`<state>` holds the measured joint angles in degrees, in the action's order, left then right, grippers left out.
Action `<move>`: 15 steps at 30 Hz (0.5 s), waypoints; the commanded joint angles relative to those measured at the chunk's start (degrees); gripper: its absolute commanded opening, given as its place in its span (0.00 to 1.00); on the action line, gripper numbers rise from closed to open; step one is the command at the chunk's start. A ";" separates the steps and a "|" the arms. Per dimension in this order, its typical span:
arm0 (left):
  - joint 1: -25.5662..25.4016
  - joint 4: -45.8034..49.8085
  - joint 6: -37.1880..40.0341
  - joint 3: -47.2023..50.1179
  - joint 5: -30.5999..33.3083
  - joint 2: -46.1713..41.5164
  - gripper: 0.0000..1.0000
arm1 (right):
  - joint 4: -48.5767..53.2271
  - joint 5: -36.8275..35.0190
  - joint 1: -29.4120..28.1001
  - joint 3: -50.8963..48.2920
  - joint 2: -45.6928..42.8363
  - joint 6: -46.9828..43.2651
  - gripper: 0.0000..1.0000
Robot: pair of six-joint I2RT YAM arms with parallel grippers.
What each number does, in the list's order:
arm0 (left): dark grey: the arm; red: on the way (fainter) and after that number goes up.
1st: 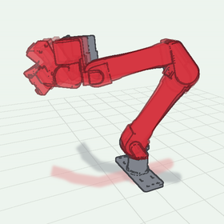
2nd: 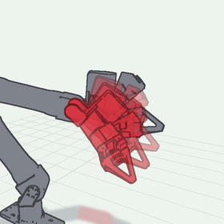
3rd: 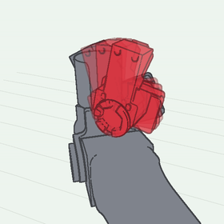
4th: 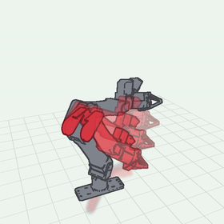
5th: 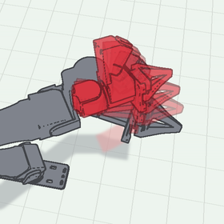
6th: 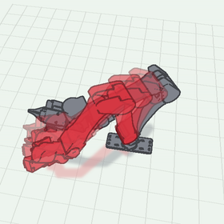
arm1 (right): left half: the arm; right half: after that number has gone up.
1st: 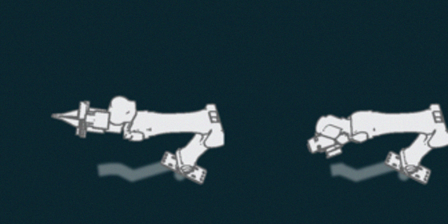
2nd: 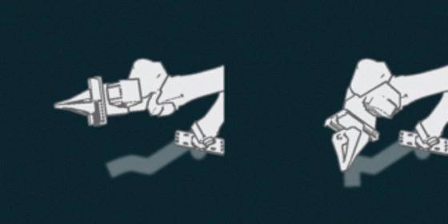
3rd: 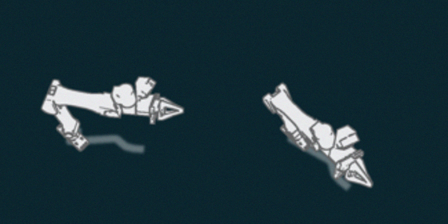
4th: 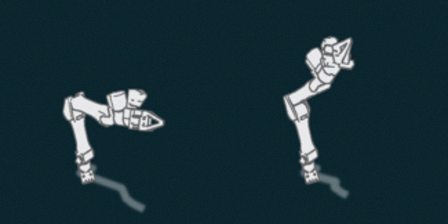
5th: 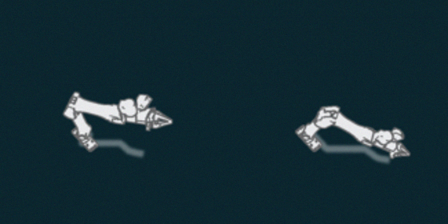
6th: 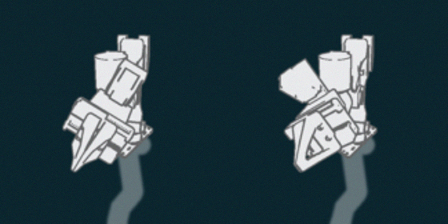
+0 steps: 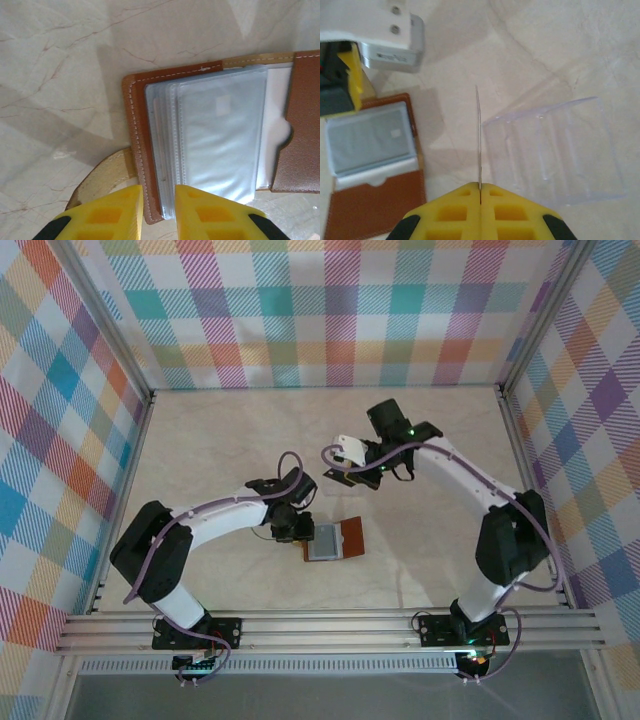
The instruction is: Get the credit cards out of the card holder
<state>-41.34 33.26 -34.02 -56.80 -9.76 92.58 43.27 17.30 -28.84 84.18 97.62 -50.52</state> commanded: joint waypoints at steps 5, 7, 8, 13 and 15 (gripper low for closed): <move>0.92 -1.18 -2.09 2.21 0.09 -2.78 0.25 | 15.65 -1.28 1.33 13.93 9.98 -14.06 0.00; 1.12 -1.18 -2.24 2.02 0.05 -2.75 0.25 | 17.28 -1.94 1.41 16.47 12.24 -15.38 0.00; 1.09 -1.35 -2.36 1.80 -0.06 -2.66 0.25 | 17.94 -2.30 1.42 17.68 13.32 -16.01 0.00; 1.10 -1.57 -2.42 1.24 -0.09 -2.23 0.25 | 21.73 -2.36 1.68 22.90 18.96 -18.10 0.00; 1.18 -1.58 -2.37 1.42 0.11 -2.05 0.25 | 21.94 -3.16 1.73 24.46 20.84 -18.36 0.00</move>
<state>-40.66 32.34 -35.44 -55.27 -9.76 91.31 60.80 13.85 -27.53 105.91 116.33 -65.67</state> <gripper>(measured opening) 0.250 0.059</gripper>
